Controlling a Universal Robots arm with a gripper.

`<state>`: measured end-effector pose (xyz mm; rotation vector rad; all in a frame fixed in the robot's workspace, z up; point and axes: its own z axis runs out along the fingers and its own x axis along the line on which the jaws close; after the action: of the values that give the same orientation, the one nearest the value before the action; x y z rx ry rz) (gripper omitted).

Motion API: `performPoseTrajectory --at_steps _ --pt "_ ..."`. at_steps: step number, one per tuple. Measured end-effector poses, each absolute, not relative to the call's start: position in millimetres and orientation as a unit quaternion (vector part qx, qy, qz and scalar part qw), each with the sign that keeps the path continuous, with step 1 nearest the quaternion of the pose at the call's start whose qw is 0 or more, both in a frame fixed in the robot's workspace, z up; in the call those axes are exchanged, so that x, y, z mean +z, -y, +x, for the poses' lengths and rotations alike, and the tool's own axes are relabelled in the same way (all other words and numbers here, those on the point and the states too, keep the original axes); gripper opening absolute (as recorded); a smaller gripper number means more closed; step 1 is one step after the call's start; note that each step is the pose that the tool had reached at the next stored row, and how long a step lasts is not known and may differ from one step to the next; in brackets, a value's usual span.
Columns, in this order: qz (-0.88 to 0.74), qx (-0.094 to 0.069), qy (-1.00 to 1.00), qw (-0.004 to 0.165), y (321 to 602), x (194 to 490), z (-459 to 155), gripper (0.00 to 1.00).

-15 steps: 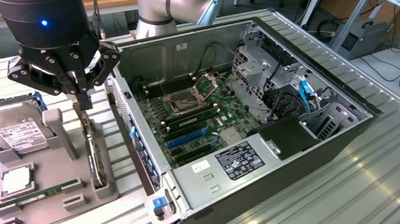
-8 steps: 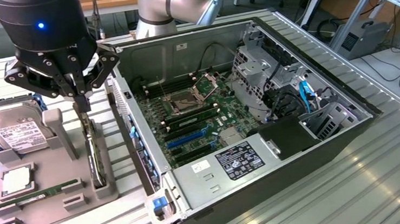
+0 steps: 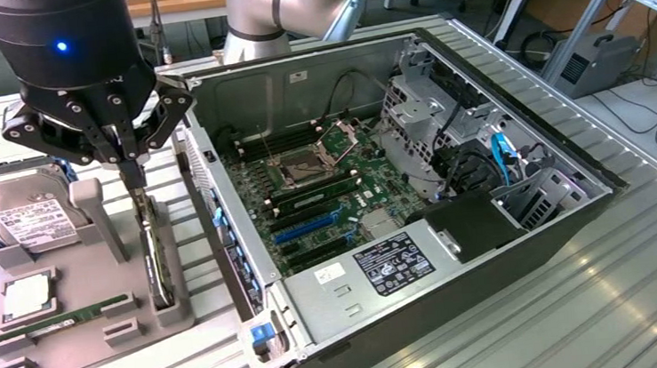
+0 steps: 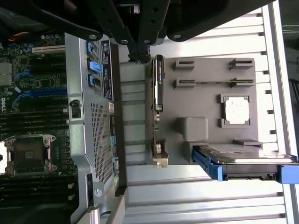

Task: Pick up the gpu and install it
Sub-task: 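Reach for the gpu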

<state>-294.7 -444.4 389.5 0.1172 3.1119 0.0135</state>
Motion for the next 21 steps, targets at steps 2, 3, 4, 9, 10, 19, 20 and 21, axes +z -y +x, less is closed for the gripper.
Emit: performPoseTrajectory --at_steps 2,3,4,9,10,19,20,21 --pt "0.038 0.004 -0.999 0.014 445.2 389.4 -295.5 0.11" --pt "0.038 0.004 -0.999 0.014 445.6 389.4 -296.0 0.11" --pt "0.038 0.004 -0.999 0.014 445.9 389.3 -296.3 0.11" --pt "0.038 0.003 -0.999 0.014 447.9 389.1 -298.4 0.11" --pt "0.038 0.003 -0.999 0.014 448.2 389.0 -298.9 0.11" --pt "0.038 0.002 -0.999 0.014 452.9 388.7 -302.5 0.11" --pt "0.038 0.002 -0.999 0.014 453.5 388.7 -302.8 0.11" --pt "0.038 0.002 -0.999 0.014 454.0 388.6 -303.1 0.11"
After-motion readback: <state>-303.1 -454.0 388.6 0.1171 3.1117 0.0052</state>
